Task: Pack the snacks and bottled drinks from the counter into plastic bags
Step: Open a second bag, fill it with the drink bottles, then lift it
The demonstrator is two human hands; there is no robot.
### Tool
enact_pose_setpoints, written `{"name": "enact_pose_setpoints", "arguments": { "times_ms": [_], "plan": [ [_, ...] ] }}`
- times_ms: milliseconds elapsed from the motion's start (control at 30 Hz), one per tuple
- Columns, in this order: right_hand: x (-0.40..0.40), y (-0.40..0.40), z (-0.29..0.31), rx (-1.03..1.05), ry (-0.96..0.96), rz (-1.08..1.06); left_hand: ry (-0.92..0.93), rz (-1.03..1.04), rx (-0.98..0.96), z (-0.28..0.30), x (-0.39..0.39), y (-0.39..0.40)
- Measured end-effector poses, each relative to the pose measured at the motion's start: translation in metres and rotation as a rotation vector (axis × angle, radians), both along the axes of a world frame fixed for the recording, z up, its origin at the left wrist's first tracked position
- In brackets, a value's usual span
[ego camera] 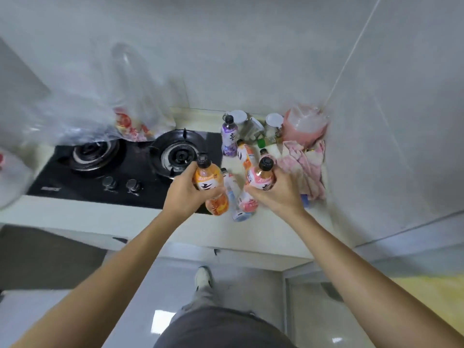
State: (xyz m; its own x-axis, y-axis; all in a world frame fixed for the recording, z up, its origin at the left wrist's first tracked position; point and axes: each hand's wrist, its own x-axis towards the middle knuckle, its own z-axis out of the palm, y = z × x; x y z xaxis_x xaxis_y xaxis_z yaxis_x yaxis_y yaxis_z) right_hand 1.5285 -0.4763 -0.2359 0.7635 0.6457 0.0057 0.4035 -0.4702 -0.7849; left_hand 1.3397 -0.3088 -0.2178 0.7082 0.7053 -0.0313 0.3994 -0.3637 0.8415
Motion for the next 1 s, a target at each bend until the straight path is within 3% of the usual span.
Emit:
{"name": "enact_pose_setpoints", "arguments": {
  "times_ms": [267,567,800,1000],
  "plan": [
    [-0.139,0.081,0.028,-0.008,0.005,0.442,0.026,0.389,0.031,0.028,-0.177,0.0],
    [-0.359,0.195,0.044,-0.011,0.001,0.814,0.005,0.802,0.038,0.025,-0.423,0.03],
    [-0.535,0.277,0.032,-0.038,0.072,0.952,0.029,0.968,0.031,0.015,-0.595,0.082],
    [-0.605,0.343,0.041,-0.028,0.068,0.989,0.034,0.991,0.052,0.023,-0.668,0.146]
  ]
}}
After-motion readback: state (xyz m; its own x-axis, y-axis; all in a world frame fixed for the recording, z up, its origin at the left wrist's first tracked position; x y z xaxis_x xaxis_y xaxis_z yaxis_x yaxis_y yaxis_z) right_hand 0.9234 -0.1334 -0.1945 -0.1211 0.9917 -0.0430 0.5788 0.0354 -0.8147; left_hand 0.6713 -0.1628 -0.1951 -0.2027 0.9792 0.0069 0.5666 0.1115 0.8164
